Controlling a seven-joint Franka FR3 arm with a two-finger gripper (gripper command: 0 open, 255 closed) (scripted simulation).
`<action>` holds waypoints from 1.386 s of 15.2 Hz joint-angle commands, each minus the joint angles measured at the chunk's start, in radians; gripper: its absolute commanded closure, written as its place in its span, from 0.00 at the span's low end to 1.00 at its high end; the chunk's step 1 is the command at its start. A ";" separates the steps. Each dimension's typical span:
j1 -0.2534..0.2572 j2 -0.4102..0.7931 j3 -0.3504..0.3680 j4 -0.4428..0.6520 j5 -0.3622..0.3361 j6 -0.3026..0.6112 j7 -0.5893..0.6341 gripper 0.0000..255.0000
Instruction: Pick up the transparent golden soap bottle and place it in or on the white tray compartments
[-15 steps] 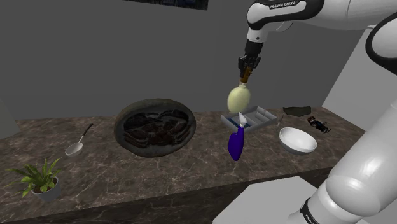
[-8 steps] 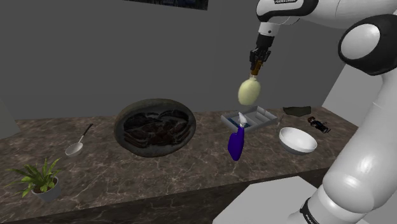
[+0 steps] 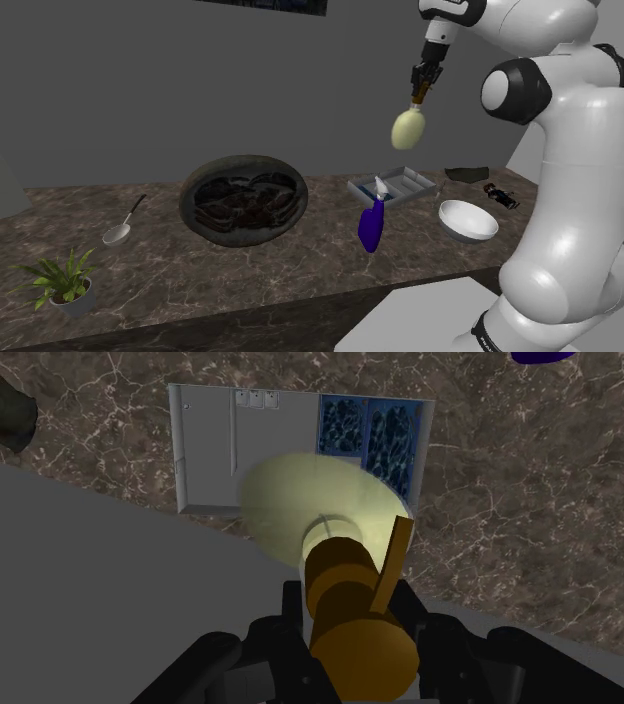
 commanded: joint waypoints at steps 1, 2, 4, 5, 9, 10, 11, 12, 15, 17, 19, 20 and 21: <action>-0.046 0.080 -0.001 0.140 0.030 -0.062 -0.023 1.00; -0.039 0.064 -0.001 0.099 0.023 -0.037 -0.023 1.00; -0.025 0.037 -0.002 0.026 0.014 0.008 -0.025 1.00; -0.019 0.025 -0.003 -0.006 0.010 0.029 -0.025 1.00; 0.000 -0.011 -0.004 -0.117 -0.003 0.105 -0.027 1.00; 0.004 -0.018 -0.004 -0.142 -0.005 0.122 -0.027 1.00; 0.007 -0.024 -0.004 -0.165 -0.007 0.140 -0.027 1.00; 0.010 -0.030 -0.004 -0.188 -0.009 0.156 -0.028 1.00; 0.019 -0.045 -0.004 -0.251 -0.014 0.205 -0.029 1.00; 0.023 -0.053 -0.003 -0.289 -0.017 0.236 -0.029 1.00; 0.027 -0.059 -0.003 -0.325 -0.018 0.266 -0.030 1.00; 0.028 -0.061 -0.003 -0.342 -0.019 0.280 -0.031 1.00; 0.030 -0.063 -0.003 -0.359 -0.020 0.295 -0.031 1.00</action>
